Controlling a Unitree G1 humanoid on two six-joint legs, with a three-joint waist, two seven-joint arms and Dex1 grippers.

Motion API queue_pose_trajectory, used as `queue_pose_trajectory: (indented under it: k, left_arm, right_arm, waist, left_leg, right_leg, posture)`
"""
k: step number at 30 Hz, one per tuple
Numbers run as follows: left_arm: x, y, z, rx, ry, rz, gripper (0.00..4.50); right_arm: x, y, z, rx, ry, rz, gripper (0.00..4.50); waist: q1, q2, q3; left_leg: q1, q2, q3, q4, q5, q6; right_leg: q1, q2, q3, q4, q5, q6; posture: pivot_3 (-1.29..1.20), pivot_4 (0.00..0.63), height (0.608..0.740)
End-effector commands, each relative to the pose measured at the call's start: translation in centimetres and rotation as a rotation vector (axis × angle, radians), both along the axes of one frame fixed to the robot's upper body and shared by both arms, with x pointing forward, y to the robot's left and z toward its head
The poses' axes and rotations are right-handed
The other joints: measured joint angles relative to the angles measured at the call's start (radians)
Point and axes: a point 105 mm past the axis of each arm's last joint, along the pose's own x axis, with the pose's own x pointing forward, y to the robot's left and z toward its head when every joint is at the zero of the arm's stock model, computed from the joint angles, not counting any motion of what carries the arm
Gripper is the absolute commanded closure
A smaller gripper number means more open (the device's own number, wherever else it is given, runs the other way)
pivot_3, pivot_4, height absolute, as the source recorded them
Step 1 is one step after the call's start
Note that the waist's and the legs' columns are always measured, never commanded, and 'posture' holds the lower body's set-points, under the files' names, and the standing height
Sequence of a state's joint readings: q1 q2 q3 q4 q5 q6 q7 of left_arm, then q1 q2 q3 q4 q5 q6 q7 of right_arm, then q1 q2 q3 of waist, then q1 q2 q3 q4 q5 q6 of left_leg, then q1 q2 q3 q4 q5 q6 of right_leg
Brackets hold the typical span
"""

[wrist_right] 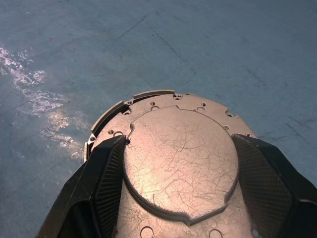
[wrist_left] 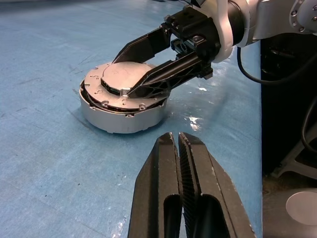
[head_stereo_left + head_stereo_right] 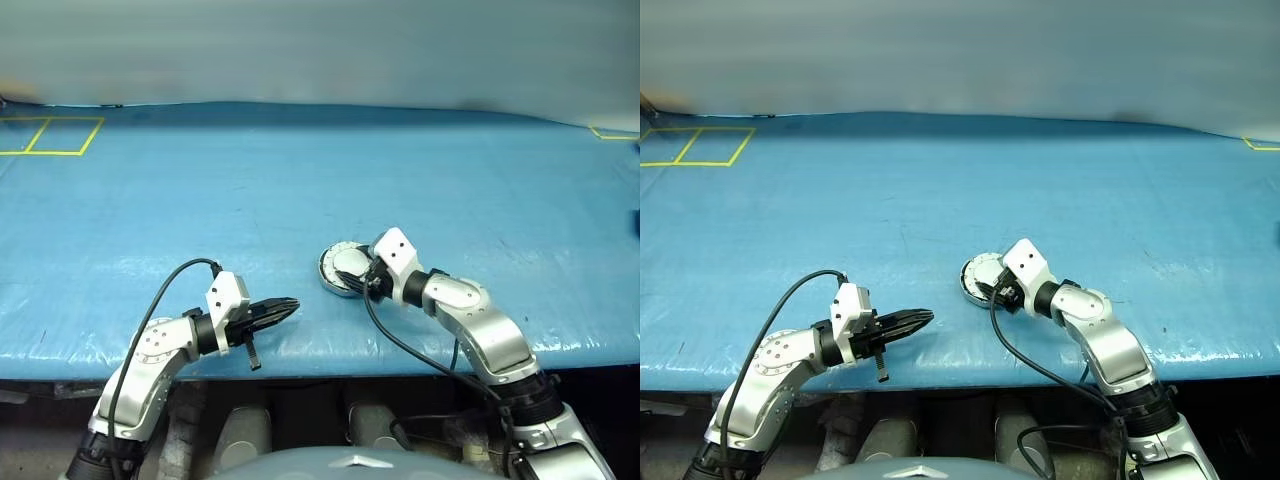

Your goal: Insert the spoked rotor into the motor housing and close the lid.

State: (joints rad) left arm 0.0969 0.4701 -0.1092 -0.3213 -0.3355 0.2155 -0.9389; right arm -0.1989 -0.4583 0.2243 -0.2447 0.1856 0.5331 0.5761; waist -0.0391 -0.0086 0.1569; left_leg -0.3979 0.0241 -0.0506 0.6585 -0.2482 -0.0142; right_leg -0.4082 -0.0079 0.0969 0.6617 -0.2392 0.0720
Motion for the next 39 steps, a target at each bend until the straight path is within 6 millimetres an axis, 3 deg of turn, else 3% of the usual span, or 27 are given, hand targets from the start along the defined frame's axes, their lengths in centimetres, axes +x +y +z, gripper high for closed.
queue_pose_trajectory:
  k: [1,7,14,25,28,32,39]
  left_arm:
    - [0.0,-0.7,0.9,-0.025,-0.037,-0.018,4.32]
    - [-0.3,-1.3,0.9,-0.041,-0.029,-0.045,4.32]
    - [-0.2,-1.3,1.0,-0.039,-0.035,-0.035,4.32]
    - [-0.1,-1.3,0.9,-0.031,-0.029,-0.028,4.32]
    - [0.8,-1.3,1.4,-0.039,-0.057,0.009,4.32]
    - [2.1,-1.0,2.1,-0.05,-0.093,0.069,4.32]
    - [3.1,-0.8,2.4,-0.041,-0.107,0.098,4.32]
  right_arm:
    - [-0.4,0.9,0.6,0.081,0.015,0.017,1.46]
    - [0.3,1.5,1.9,0.178,0.029,-0.02,1.46]
    - [0.3,0.9,-0.5,0.03,0.035,-0.039,1.46]
    - [-0.4,0.3,-2.4,-0.011,0.076,-0.05,1.46]
    - [-0.3,-0.1,-4.0,-0.1,0.081,-0.095,1.46]
    - [-0.6,0.4,-4.1,-0.069,0.091,-0.102,1.46]
    - [-0.7,-0.5,-5.0,-0.087,0.118,-0.148,1.46]
  waist:
    - [-0.001,0.0,0.0]
    - [-0.002,0.0,0.0]
    - [-0.003,0.0,0.0]
    - [0.0,0.0,0.0]
    - [0.0,0.0,-0.001]
    - [0.0,-0.002,-0.003]
    - [0.0,-0.004,-0.006]
  left_leg:
    - [0.0,0.0,0.0,0.0,0.0,0.0]
    - [0.0,0.001,0.0,-0.002,0.0,0.0]
    - [0.0,0.001,0.0,-0.002,0.0,0.0]
    - [0.001,0.0,0.0,-0.002,0.0,0.0]
    - [0.001,0.0,0.0,-0.002,0.0,0.0]
    - [0.004,0.001,0.0,-0.002,0.0,0.0]
    - [0.005,0.0,0.0,-0.002,0.0,0.0]
  right_leg:
    - [0.0,0.0,0.0,0.0,0.0,0.0]
    - [-0.001,0.001,0.0,0.0,0.001,-0.002]
    - [-0.001,0.001,0.0,0.0,0.0,-0.001]
    - [0.0,0.0,0.0,0.0,0.0,-0.001]
    - [0.0,0.0,0.0,0.0,-0.001,0.0]
    - [0.003,0.001,0.0,0.0,-0.001,0.0]
    - [0.004,0.001,0.0,-0.001,-0.002,-0.003]
  posture:
    - [0.0,0.15,0.74]
    - [0.0,0.15,0.74]
    - [0.0,0.15,0.74]
    - [0.0,0.15,0.74]
    - [0.0,0.15,0.74]
    - [0.0,0.15,0.74]
    - [0.0,0.15,0.74]
